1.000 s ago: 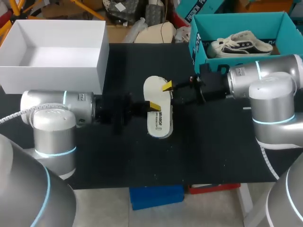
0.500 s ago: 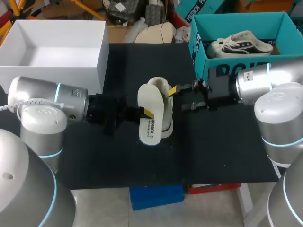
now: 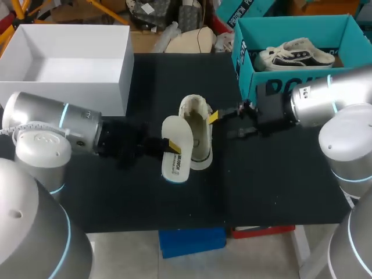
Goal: Take the shoe out of the shoebox, open the shoe tongue, remove and reinsert the insole, then place the shoe into the shoebox
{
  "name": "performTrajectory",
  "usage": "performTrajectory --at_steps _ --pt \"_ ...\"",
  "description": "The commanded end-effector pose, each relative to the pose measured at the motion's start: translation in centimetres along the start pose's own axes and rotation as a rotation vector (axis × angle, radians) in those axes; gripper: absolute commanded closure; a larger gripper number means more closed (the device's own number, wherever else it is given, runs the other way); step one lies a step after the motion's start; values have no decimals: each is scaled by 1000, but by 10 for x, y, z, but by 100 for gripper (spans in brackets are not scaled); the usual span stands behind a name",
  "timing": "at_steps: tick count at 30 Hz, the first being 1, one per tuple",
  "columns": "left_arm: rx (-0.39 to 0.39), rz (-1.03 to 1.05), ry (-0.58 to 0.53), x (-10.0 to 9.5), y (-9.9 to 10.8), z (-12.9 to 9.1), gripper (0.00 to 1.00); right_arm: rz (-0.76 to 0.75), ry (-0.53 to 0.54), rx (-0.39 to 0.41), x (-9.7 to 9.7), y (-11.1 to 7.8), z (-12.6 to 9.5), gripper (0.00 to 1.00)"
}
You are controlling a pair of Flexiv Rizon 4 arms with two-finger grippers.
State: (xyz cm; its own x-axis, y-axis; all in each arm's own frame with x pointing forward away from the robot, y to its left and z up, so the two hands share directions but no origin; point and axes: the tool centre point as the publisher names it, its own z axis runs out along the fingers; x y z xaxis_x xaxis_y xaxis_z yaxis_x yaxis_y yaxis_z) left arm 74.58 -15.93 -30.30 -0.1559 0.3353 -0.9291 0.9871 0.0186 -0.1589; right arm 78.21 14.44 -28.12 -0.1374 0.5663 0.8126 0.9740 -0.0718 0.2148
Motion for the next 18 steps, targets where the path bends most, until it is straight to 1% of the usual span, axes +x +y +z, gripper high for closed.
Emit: performTrajectory --at_steps 1,3,6,11,13,16,18 --pt "21 13 9 -5 -11 -15 100 8 -46 -1 1 -10 -22 0" --pt "43 4 5 -8 -17 -13 100 8 -55 -10 -1 -16 -26 0" --pt "77 -6 27 -8 -24 -11 100 26 -71 -27 -4 -25 -33 0" --pt "110 -68 84 3 -29 -6 100 64 -101 -73 -11 -38 -44 0" --pt "123 -86 120 6 -31 -5 100 88 -132 -116 -12 -41 -49 0" --pt "170 -105 149 7 -37 -1 100 88 -132 -116 -12 -41 -49 0" --pt "215 -113 170 8 -42 3 100 88 -132 -116 -12 -41 -49 0"
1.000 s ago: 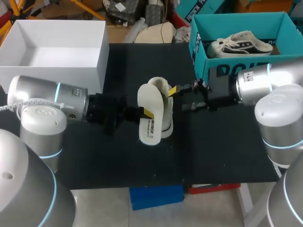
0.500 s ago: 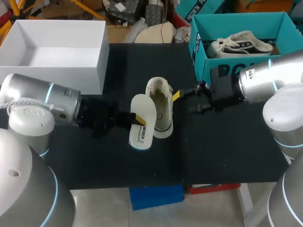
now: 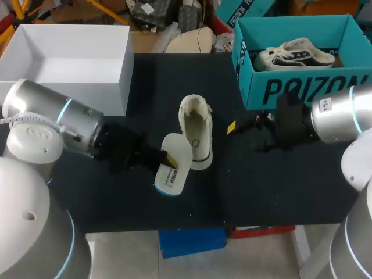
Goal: Take the shoe out of the shoebox, open the shoe tongue, remove and reinsert the insole, then place the shoe into the shoebox
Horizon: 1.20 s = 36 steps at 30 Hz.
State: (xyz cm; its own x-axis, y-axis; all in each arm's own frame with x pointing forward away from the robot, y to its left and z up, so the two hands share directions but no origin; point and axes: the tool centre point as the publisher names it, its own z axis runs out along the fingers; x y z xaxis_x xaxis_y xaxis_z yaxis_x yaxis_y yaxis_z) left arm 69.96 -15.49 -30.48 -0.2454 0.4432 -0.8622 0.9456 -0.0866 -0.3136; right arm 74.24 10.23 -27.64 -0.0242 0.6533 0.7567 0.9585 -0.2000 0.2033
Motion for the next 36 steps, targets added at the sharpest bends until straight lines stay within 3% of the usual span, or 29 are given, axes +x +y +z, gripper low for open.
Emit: performTrajectory --at_steps 1,10,17,36 --pt "74 -26 65 -3 2 7 100 2 -5 -19 1 -6 -6 0" --pt "154 -29 132 -6 10 23 100 2 -5 -19 1 -6 -6 0" --pt "203 -35 154 -8 30 32 100 2 -5 -19 1 -6 -6 0" --pt "193 -58 237 1 96 50 100 2 -5 -19 1 -6 -6 0"
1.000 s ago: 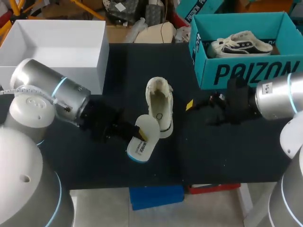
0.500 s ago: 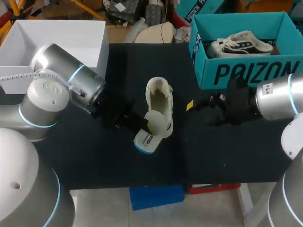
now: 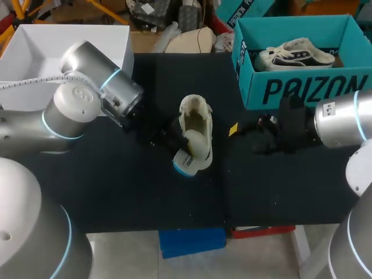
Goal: Take the shoe out of the shoebox, open the shoe tongue, remove and reinsert the insole, then place the shoe into the shoebox
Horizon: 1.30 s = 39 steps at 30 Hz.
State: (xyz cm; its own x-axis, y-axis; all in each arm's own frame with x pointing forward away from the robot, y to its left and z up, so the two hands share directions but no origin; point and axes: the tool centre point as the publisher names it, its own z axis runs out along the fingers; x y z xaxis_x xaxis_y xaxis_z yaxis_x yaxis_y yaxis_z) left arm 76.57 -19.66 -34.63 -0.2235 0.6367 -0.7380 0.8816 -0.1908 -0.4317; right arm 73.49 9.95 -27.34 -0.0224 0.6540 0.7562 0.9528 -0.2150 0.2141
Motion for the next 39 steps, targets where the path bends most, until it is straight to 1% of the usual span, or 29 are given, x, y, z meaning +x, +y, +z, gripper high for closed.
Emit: performTrajectory --at_steps 1,8,10,15,20,22,25,26,27,28,29,30,33,37,38,39 --pt "26 -1 11 -3 21 8 100 1 -3 0 1 0 0 0" --pt "-38 37 27 -5 46 10 100 1 -3 0 1 0 0 0" --pt "-51 40 48 -4 50 11 100 1 -3 0 1 0 0 0" --pt "-88 19 34 -3 63 8 100 1 -3 0 1 0 0 0" --pt "-118 4 24 -3 71 4 100 1 -3 0 1 0 0 0" --pt "-157 23 47 -3 72 3 99 1 -3 0 1 0 0 0" --pt "-157 12 20 -7 61 2 60 1 -3 0 1 0 0 0" --pt "-159 12 20 -9 57 1 39 1 -3 0 1 0 0 0" --pt "-159 12 20 -9 53 0 22 1 -3 0 1 0 0 0" --pt "-160 19 19 -11 49 -2 17 1 -3 0 1 0 0 0" --pt "-161 21 19 -12 45 -3 16 1 -3 0 1 0 0 0" --pt "-162 23 20 -13 41 -5 15 1 -3 0 1 0 0 0" --pt "-156 54 14 -15 29 -7 19 1 -3 0 1 0 0 0" --pt "-157 77 -4 -18 15 -8 33 1 -3 0 1 0 0 0" --pt "-155 80 -7 -18 12 -8 37 1 -3 0 1 0 0 0" --pt "-150 81 -10 -18 8 -6 45 1 -3 0 1 0 0 0"
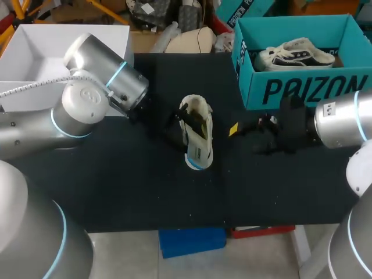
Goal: Take the shoe out of the shoebox, open the shoe tongue, remove and reinsert the insole, then place the shoe into the shoebox
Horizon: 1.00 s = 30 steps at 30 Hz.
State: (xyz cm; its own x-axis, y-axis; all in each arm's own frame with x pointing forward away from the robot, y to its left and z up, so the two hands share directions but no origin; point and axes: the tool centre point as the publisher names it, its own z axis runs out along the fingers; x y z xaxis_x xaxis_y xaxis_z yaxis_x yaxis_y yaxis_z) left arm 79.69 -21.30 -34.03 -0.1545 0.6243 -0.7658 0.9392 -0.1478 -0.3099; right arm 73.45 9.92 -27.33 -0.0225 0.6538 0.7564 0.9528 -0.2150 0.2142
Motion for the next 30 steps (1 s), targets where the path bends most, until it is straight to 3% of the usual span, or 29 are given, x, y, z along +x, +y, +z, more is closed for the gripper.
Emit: performTrajectory --at_steps 1,9,11,19,30 --pt "-21 -4 -15 4 -23 -3 50 1 -4 0 1 0 1 0" --pt "-7 -33 18 20 -38 6 69 1 -4 0 1 0 1 0" --pt "-7 -36 14 20 -40 4 100 1 -4 0 1 0 1 0" --pt "6 -37 10 15 -33 3 100 1 -4 0 1 0 1 0" --pt "8 -61 -32 10 5 6 100 1 -4 0 1 0 1 0"
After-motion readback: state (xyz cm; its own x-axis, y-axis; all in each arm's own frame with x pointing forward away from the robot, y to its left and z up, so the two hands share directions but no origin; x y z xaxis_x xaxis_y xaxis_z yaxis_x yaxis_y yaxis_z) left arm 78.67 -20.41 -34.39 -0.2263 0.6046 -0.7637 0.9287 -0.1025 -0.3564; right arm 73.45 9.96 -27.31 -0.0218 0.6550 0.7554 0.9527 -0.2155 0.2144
